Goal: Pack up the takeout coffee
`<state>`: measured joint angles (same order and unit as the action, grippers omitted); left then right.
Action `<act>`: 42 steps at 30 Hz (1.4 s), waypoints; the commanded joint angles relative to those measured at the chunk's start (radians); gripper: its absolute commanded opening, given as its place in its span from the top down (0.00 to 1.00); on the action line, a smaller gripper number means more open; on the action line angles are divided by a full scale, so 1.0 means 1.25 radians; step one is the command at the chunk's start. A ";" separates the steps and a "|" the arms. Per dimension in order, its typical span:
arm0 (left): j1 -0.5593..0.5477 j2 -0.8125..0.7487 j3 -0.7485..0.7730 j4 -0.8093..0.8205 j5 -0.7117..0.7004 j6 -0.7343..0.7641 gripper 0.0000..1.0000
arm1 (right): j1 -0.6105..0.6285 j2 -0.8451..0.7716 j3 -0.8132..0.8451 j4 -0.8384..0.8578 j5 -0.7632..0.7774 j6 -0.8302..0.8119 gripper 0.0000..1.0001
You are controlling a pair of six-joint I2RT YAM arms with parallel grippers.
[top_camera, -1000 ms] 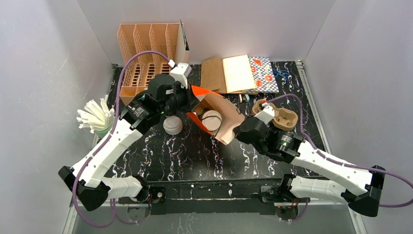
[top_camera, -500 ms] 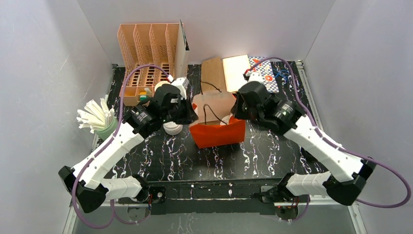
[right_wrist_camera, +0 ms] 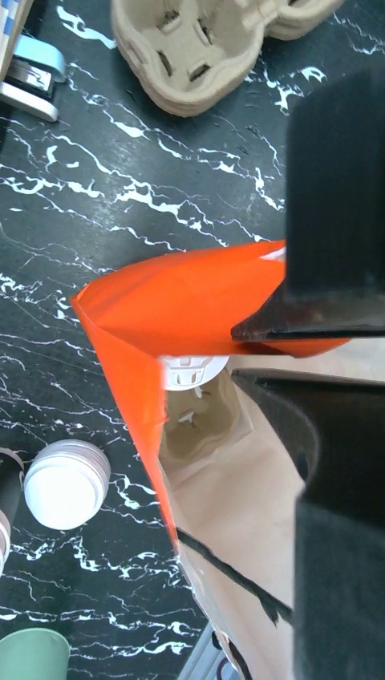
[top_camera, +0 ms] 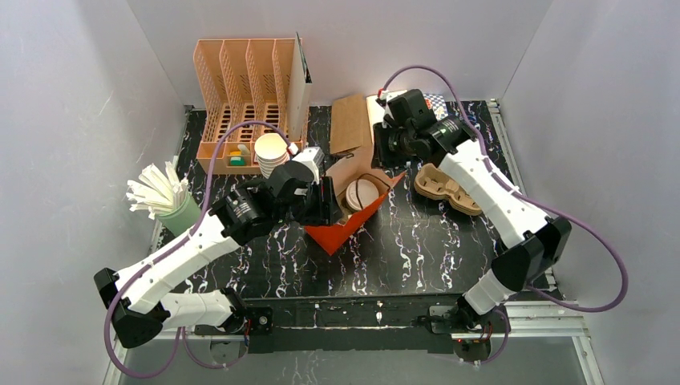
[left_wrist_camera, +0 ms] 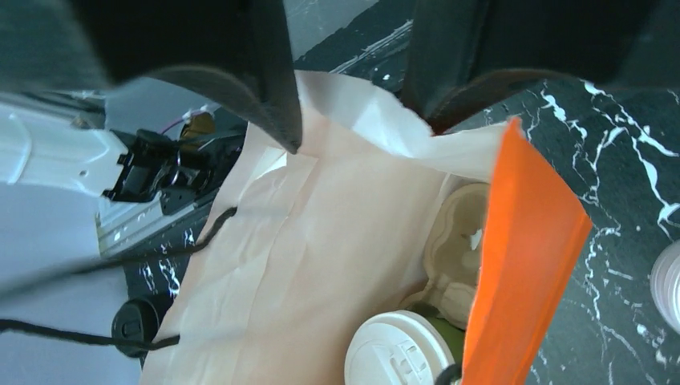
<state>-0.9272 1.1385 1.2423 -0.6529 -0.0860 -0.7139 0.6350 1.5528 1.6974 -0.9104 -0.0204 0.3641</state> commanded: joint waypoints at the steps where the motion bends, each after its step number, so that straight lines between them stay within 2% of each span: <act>1: -0.004 -0.024 0.025 -0.039 -0.058 -0.002 0.48 | -0.003 0.039 0.107 -0.043 -0.006 -0.078 0.66; 4: -0.003 -0.029 0.052 -0.080 -0.089 0.020 0.32 | -0.003 0.080 0.165 -0.078 0.012 -0.088 0.47; 6: -0.003 -0.032 0.088 -0.118 -0.119 0.042 0.26 | -0.004 0.093 0.194 -0.094 0.038 -0.097 0.35; 9: -0.003 -0.030 0.138 -0.178 -0.162 0.086 0.20 | -0.004 0.088 0.213 -0.097 0.060 -0.104 0.14; 12: -0.003 -0.005 0.212 -0.257 -0.205 0.139 0.18 | -0.004 0.070 0.226 -0.094 0.085 -0.088 0.03; 13: -0.003 0.003 0.238 -0.276 -0.222 0.154 0.18 | -0.003 0.062 0.224 -0.093 0.095 -0.076 0.02; 19: 0.003 0.040 0.300 -0.267 -0.288 0.257 0.15 | -0.003 -0.018 0.113 -0.046 0.169 0.093 0.02; 23: 0.027 0.068 0.297 -0.221 -0.291 0.303 0.15 | -0.004 -0.096 -0.004 0.014 0.211 0.229 0.09; 26: 0.056 0.082 0.273 -0.173 -0.278 0.322 0.16 | -0.004 -0.155 -0.090 0.087 0.194 0.295 0.16; 32: 0.075 0.081 0.223 -0.095 -0.268 0.348 0.29 | -0.003 -0.168 -0.142 0.161 0.132 0.337 0.29; 37: 0.077 0.088 0.203 -0.097 -0.260 0.362 0.43 | -0.003 -0.162 -0.161 0.205 0.103 0.350 0.35; 42: 0.078 0.096 0.183 -0.109 -0.230 0.368 0.53 | -0.003 -0.146 -0.152 0.209 0.106 0.364 0.45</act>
<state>-0.8341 1.2564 1.4933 -0.7826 -0.3965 -0.2726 0.6331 1.3560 1.4952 -0.7136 0.1238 0.7883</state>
